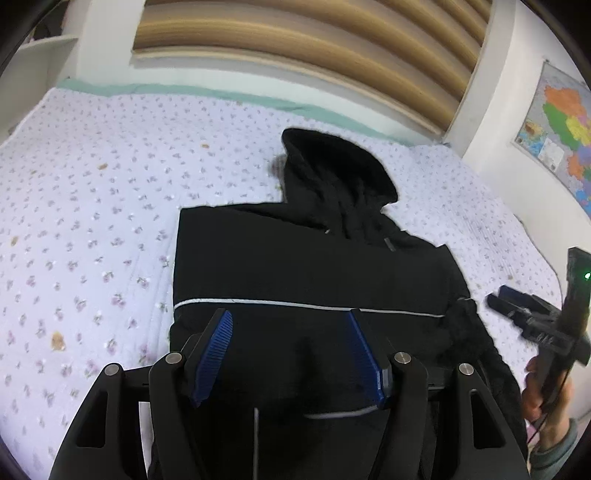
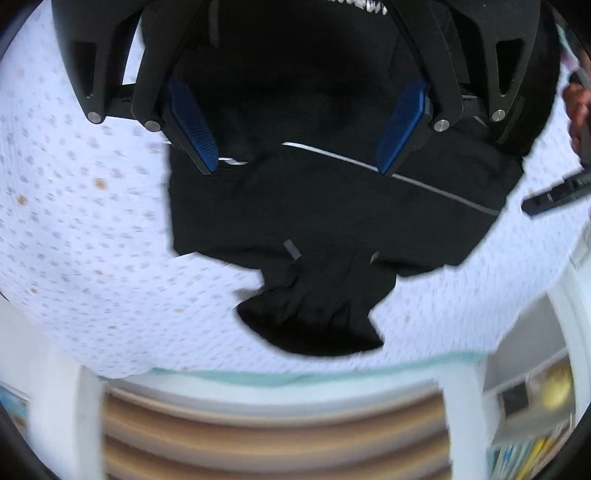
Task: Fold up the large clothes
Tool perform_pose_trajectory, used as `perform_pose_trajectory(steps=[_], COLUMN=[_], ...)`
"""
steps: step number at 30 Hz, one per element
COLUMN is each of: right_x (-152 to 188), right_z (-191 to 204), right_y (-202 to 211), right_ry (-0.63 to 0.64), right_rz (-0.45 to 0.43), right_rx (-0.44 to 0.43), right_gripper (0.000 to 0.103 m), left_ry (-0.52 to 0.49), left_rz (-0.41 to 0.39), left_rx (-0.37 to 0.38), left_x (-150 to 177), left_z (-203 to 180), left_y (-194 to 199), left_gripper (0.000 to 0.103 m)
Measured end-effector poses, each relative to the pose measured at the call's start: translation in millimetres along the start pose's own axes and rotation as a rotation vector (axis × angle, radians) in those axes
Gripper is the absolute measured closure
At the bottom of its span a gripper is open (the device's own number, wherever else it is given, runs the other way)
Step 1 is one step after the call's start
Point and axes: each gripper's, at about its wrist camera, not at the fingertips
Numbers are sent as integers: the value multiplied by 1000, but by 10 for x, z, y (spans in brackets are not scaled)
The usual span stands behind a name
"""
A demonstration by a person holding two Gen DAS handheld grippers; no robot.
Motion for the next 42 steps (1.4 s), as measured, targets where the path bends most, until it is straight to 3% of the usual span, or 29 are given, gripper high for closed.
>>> perform_pose_trajectory(steps=[2,3,4,7,11,15,19,24,29,35,42], right_x=[155,254,351,395,363,121,-185,-789,-1478,-1936,-2214], right_z=[115,168,167,129,83,-47,-142,-285,-464,-585,-820], right_y=[-401,-712,-931,-984,-966,-869,-501,-45,81,-254,-1306], right_ry=[73,111,115,92,99,19,-74,-77,-99,-129,-212], right_rz=[57,126,153,117,168,326,378,299,219,190,269], right_rx=[66,105,90,72,26,-61,-151,-112,-74,-57,-65], right_gripper=[20,22,22,21,21,21,21,21,21,21,21], left_ry=[0,4,4,-46,23,61,-19,-59,-34,-51,12], left_rz=[74,153,204,188,269,342,314,256,220,194,247], left_rx=[-47,-78,-90,-126,-143,-109,-85,-34,22,-25,-45], left_x=[37,87,162,208,28,-417,-1027,-1608,-1992,-2391,-2576], left_z=[97,170,226,142,155,-6,-353,-629,-696,-658,-310], left_y=[-338,-586,-795,-807,-852,-746,-426,-155,-133,-531,-1581], left_gripper=[38,38,38,37,37,37,37,37,37,37,37])
Point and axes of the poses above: each gripper's, at about its wrist camera, not at the fingertips, and y roughly against the way its jaws point, z to its left, x to its underside, and after that the axes turned 3 degrees about -y, right-handed
